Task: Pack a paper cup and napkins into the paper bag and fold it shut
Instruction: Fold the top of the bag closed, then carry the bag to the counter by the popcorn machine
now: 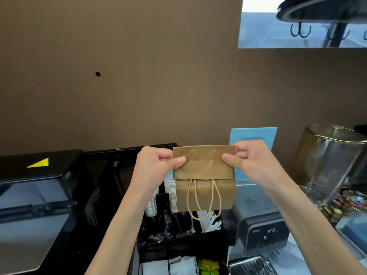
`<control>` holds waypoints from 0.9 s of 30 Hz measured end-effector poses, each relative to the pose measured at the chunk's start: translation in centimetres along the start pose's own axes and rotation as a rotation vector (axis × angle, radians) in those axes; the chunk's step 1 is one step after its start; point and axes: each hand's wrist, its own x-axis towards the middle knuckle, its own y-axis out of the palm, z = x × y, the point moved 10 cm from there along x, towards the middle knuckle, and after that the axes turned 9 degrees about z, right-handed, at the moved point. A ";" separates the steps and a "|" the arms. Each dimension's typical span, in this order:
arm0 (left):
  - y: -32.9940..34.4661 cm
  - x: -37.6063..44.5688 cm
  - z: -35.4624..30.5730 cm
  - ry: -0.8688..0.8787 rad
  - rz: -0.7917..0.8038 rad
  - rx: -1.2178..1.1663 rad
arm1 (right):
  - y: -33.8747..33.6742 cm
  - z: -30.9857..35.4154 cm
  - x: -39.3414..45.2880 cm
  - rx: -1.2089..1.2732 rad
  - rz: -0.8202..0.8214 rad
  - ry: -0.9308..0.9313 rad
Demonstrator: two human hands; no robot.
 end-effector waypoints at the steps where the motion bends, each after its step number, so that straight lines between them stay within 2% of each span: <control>1: 0.7 0.1 0.1 0.001 0.019 0.010 | -0.4 -0.4 -0.6 0.002 -0.013 0.016; 8: 7.8 0.7 0.9 0.009 0.175 -0.065 | -3.9 -4.4 -5.9 0.070 -0.138 0.123; 12: 11.8 0.6 0.3 0.033 0.257 -0.097 | -6.6 -5.5 -8.9 0.029 -0.212 0.137; 22: 23.0 -0.6 -3.8 0.041 0.421 -0.210 | -14.9 -9.6 -16.0 0.015 -0.367 0.185; 27: 31.4 -1.8 -6.0 0.033 0.469 -0.171 | -21.2 -13.1 -20.5 -0.005 -0.396 0.213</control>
